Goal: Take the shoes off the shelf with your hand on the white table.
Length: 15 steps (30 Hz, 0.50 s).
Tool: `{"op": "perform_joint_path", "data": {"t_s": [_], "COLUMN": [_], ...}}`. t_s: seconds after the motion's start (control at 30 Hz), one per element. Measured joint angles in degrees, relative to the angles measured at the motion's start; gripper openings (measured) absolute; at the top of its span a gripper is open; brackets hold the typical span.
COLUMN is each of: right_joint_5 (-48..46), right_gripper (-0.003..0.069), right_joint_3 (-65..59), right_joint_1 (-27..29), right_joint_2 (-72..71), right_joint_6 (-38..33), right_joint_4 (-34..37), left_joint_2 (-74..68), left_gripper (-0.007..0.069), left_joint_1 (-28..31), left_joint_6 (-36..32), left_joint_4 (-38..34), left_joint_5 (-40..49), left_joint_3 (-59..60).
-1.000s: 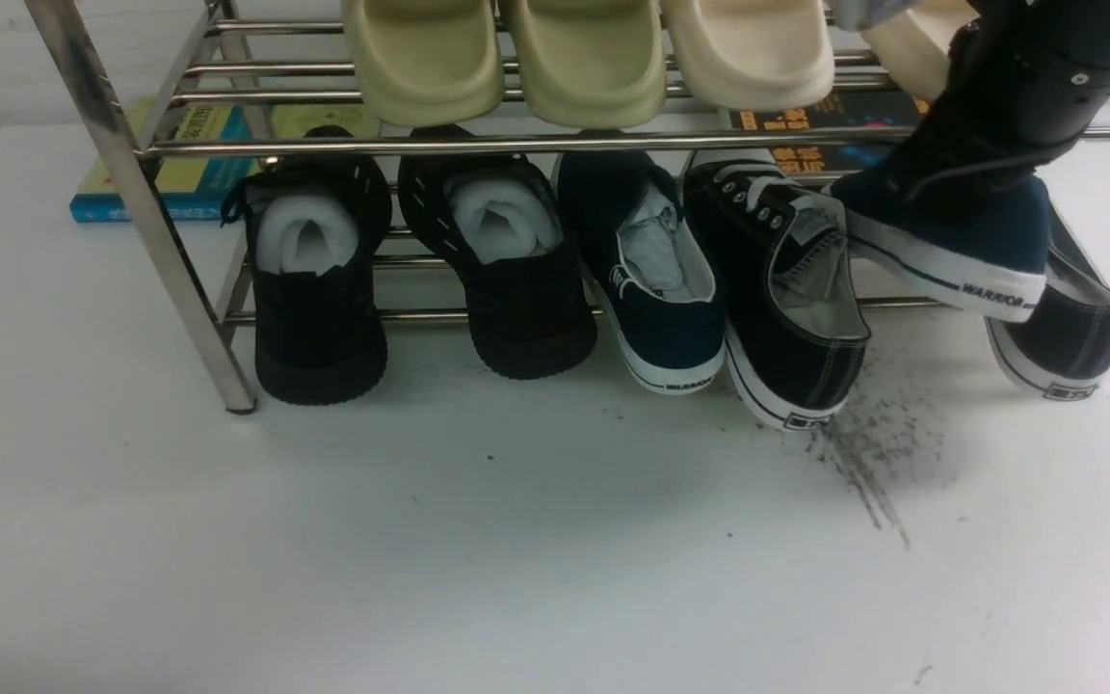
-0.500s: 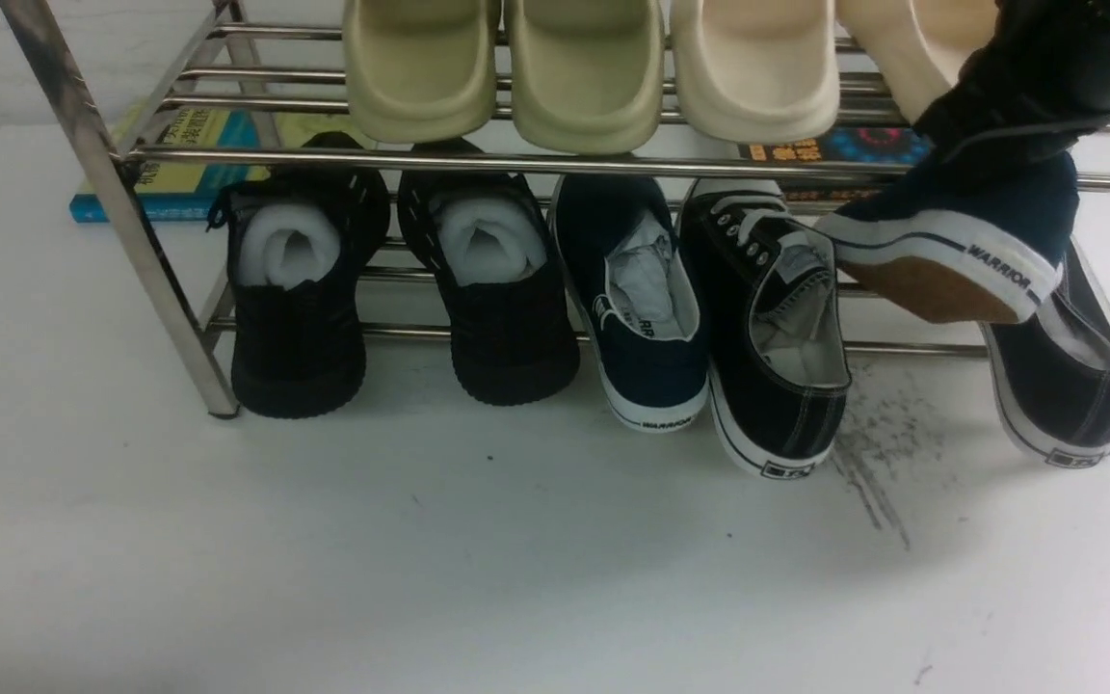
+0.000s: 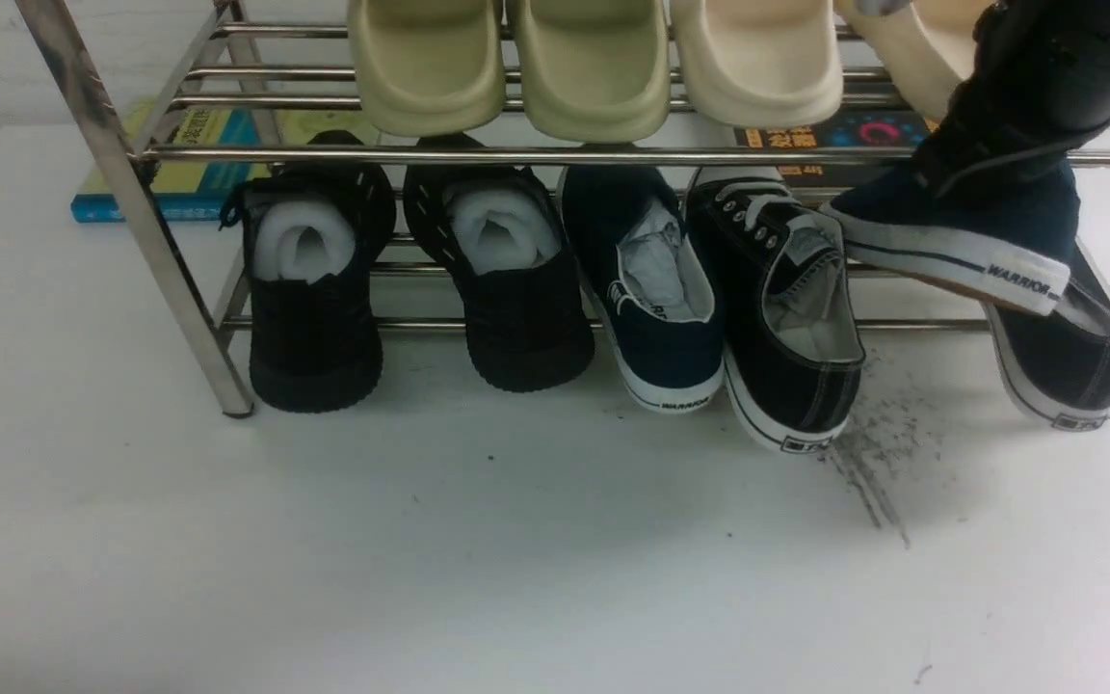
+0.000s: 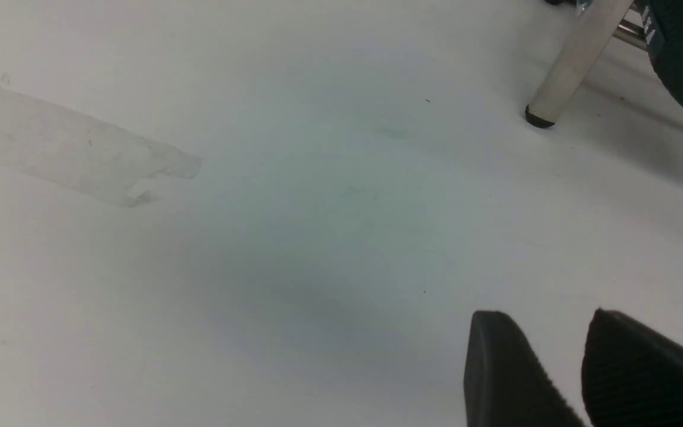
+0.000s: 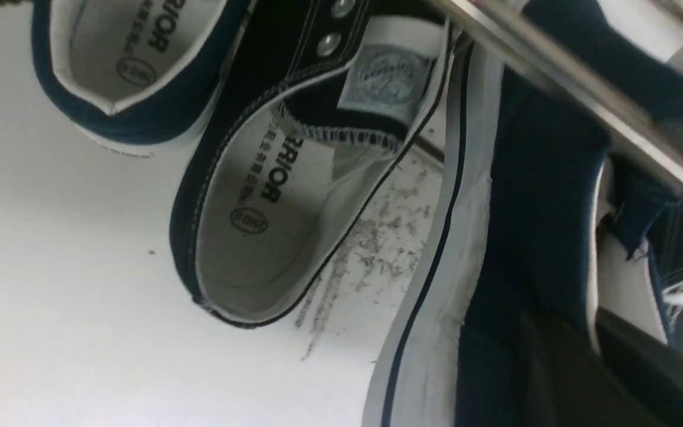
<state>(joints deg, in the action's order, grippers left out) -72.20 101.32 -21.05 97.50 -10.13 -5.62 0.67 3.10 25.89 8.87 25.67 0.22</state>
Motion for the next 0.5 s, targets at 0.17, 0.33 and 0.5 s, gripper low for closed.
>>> {"op": "perform_joint_path", "data": {"t_s": [0.17,0.33,0.5], "right_joint_5": [0.65,-0.39,-0.39], "right_gripper": [0.0038,0.0038,0.0038], "right_joint_3": [0.27,1.06,1.52], "right_joint_1": [0.00,-0.12,-0.07], "right_joint_2": [2.04,2.46,1.24], "right_joint_6": [0.00,0.00,0.00], "right_joint_4": [-1.10,-1.16,-0.13], "left_joint_2": [0.00,0.00,0.00], "left_gripper": [0.0239,0.0239,0.0239], "left_joint_1": [0.00,0.00,0.00], "left_joint_6": [0.00,0.00,0.00], "left_joint_4": [0.00,0.00,0.00], "left_joint_5": [0.00,0.00,0.00], "left_joint_3": [0.00,0.00,0.00]}}
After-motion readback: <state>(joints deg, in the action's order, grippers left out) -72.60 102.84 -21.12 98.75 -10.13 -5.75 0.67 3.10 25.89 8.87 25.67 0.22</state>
